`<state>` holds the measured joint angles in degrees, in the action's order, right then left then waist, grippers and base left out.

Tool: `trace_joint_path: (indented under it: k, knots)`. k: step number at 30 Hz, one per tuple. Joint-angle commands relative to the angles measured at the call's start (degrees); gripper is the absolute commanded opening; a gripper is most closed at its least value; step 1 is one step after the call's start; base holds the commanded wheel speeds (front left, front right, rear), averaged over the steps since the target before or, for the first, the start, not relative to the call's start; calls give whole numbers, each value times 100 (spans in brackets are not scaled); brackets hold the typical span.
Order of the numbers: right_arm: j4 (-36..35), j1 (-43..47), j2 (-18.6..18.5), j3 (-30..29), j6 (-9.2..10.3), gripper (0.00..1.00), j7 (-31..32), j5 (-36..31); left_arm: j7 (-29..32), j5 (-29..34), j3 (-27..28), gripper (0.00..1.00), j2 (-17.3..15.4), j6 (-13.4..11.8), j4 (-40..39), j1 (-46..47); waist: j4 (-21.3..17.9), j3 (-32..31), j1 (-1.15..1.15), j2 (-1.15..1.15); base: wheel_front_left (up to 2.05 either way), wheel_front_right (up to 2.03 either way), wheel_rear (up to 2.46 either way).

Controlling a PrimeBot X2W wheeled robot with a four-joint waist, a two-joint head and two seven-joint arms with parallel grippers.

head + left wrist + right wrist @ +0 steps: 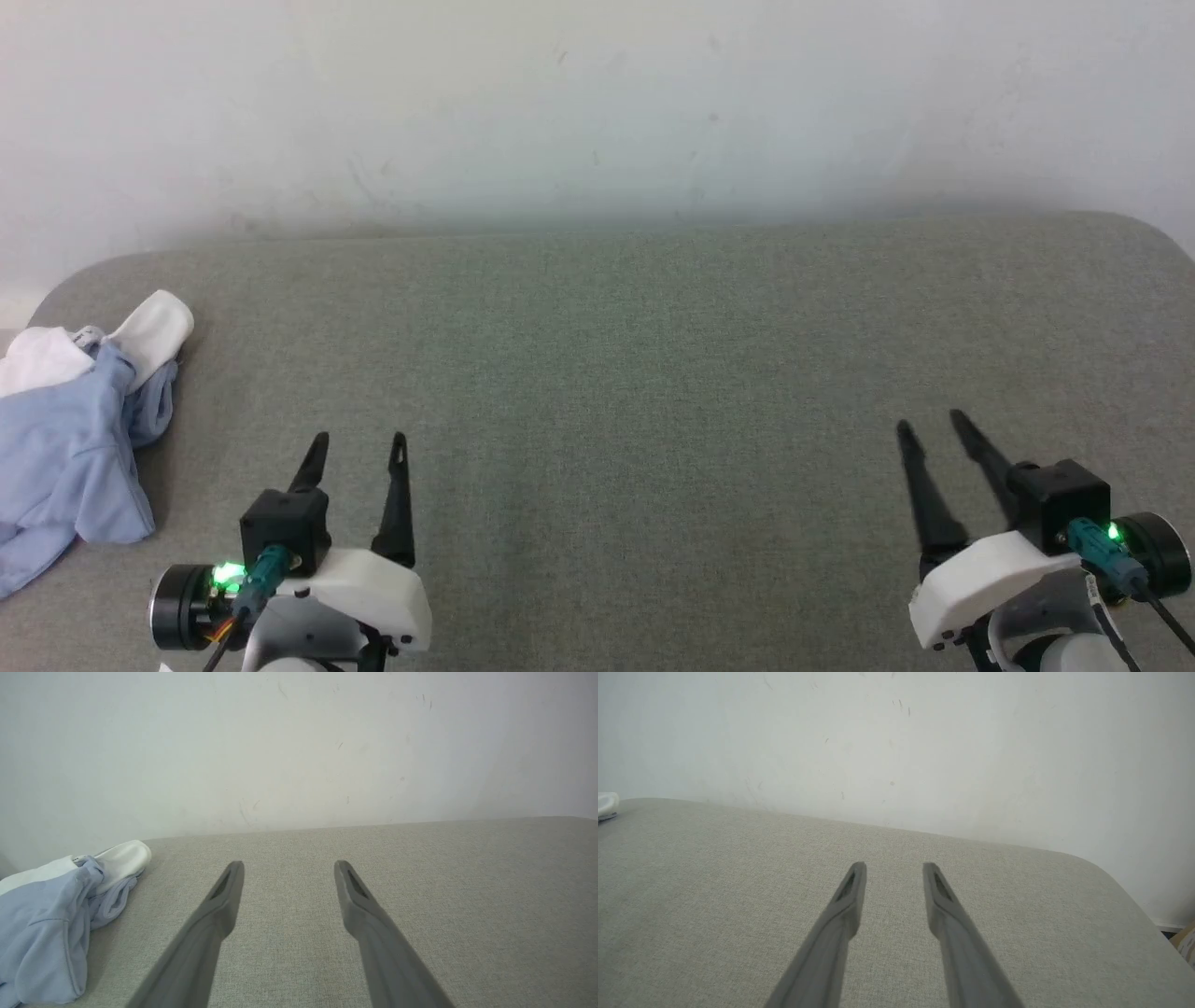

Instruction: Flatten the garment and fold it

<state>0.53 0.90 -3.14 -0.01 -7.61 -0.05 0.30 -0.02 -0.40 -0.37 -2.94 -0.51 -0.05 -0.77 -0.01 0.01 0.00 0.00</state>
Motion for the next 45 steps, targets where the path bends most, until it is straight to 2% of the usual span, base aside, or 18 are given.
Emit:
trace_joint_path:
  k: [1, 23, 45]
  knots:
    - [18, -4, 2, -10, 0, 100, -45, 31, -47, -27, -16, 100, 0, -15, 23, -2, 0, 1, 0, 0, 0, 0, 0]
    - [23, -12, 6, 28, 2, 100, -297, 161, -299, -159, -108, 100, 1, -95, 151, -35, 195, -11, 0, 0, 0, 0, 0]
    - [57, 3, 10, 167, 4, 100, -560, 122, -562, -257, -138, 100, 2, -189, 202, -138, 809, -73, 0, 0, 0, 0, 0]
